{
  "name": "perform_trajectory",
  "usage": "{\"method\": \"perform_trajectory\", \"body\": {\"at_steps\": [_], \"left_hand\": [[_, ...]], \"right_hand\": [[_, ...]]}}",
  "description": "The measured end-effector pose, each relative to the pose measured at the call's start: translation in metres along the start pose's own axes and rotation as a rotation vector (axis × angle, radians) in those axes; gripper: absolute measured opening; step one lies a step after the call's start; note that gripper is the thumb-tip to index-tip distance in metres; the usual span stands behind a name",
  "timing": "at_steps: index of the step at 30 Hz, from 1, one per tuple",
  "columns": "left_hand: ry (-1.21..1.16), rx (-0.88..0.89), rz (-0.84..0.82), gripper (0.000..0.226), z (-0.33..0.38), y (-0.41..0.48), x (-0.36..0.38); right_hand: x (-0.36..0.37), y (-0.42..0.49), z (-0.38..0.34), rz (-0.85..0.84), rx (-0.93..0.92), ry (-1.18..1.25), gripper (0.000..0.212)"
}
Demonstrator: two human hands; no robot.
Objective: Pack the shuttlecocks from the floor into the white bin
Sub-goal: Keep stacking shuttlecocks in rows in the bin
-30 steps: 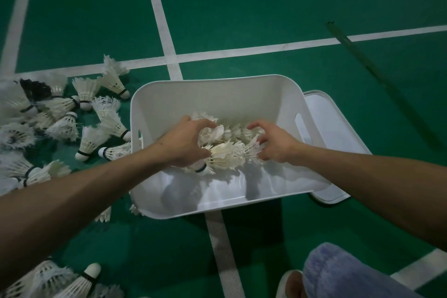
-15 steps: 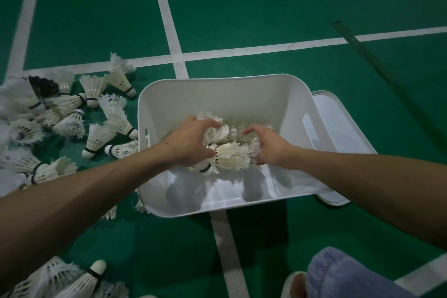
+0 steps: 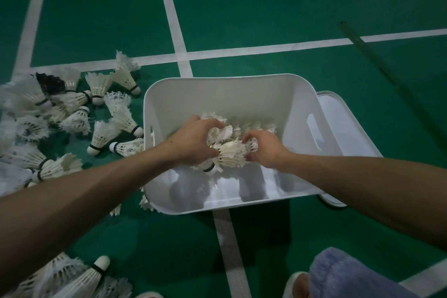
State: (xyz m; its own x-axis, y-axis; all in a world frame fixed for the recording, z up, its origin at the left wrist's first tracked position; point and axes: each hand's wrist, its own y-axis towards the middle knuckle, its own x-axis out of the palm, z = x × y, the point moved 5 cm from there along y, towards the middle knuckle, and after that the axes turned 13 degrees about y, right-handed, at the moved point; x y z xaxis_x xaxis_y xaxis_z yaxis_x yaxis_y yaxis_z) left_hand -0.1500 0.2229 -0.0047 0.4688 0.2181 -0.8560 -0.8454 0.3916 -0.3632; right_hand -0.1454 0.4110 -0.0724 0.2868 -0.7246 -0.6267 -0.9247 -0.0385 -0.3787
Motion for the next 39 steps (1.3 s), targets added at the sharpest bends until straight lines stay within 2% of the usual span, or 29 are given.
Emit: {"method": "perform_trajectory", "body": {"at_steps": [3, 6, 10, 16, 19, 22, 25, 27, 29, 35, 37, 39], "left_hand": [[-0.001, 0.006, -0.004, 0.062, 0.000, -0.001, 0.000], [-0.002, 0.015, -0.008, 0.062, 0.003, -0.001, -0.001], [-0.025, 0.012, -0.011, 0.058, 0.006, 0.000, 0.001], [0.005, 0.023, -0.020, 0.051, 0.009, -0.003, 0.003], [0.009, 0.037, -0.023, 0.049, 0.012, -0.005, 0.002], [-0.004, 0.086, -0.007, 0.046, 0.019, -0.005, -0.002], [-0.012, 0.134, 0.018, 0.047, 0.030, -0.001, -0.003], [-0.037, 0.147, 0.028, 0.047, 0.039, 0.002, -0.003], [-0.091, 0.158, 0.030, 0.049, 0.046, 0.006, -0.003], [-0.146, 0.208, 0.044, 0.071, 0.060, 0.016, 0.000], [-0.053, 0.214, 0.015, 0.068, 0.055, 0.025, 0.004], [0.145, 0.291, -0.063, 0.057, 0.054, 0.033, 0.011]], "right_hand": [[-0.003, 0.003, 0.000, 0.014, 0.022, 0.022, 0.039], [-0.010, -0.002, -0.001, -0.039, 0.022, 0.050, 0.051], [-0.027, -0.006, -0.004, -0.130, 0.008, -0.132, 0.066], [-0.037, -0.016, -0.007, -0.154, 0.023, -0.184, 0.071], [-0.054, -0.020, -0.020, -0.057, -0.035, -0.241, 0.065], [-0.072, -0.033, -0.043, 0.077, -0.169, 0.026, 0.051], [-0.065, -0.052, -0.066, -0.039, -0.350, 0.154, 0.047], [-0.059, -0.058, -0.070, -0.077, -0.445, 0.089, 0.041], [-0.057, -0.057, -0.066, -0.045, -0.470, 0.002, 0.031], [-0.070, -0.053, -0.045, 0.078, -0.284, -0.111, 0.012], [-0.083, -0.051, -0.032, 0.199, -0.199, -0.138, 0.010], [-0.091, -0.049, -0.021, 0.298, -0.122, -0.120, 0.010]]}}
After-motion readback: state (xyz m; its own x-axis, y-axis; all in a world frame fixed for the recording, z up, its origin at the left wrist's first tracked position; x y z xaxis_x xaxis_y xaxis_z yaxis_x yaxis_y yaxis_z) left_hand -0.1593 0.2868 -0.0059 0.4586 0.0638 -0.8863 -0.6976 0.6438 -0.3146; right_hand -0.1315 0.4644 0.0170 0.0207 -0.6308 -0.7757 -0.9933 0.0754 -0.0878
